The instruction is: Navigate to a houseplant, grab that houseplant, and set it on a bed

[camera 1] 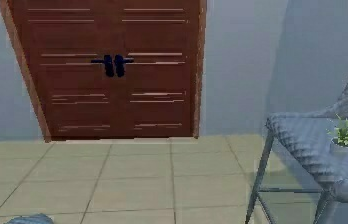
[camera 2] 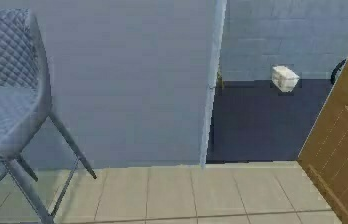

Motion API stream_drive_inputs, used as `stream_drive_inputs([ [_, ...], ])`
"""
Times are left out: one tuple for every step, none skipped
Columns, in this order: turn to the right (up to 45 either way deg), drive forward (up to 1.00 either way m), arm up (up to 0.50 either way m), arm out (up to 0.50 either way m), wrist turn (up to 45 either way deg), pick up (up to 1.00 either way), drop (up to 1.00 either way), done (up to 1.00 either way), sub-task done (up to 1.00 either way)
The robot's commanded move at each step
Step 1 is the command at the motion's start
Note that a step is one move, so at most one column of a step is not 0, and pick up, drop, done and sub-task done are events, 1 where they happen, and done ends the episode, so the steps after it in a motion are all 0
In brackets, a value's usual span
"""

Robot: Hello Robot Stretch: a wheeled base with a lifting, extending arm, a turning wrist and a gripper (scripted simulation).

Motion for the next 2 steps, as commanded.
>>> stream_drive_inputs([
  [36.0,0.0,0.0,0.0,0.0,0.0,0.0,0.0,0.0],
  [0.0,0.45,0.0,0.0,0.0,0.0,0.0,0.0,0.0],
])
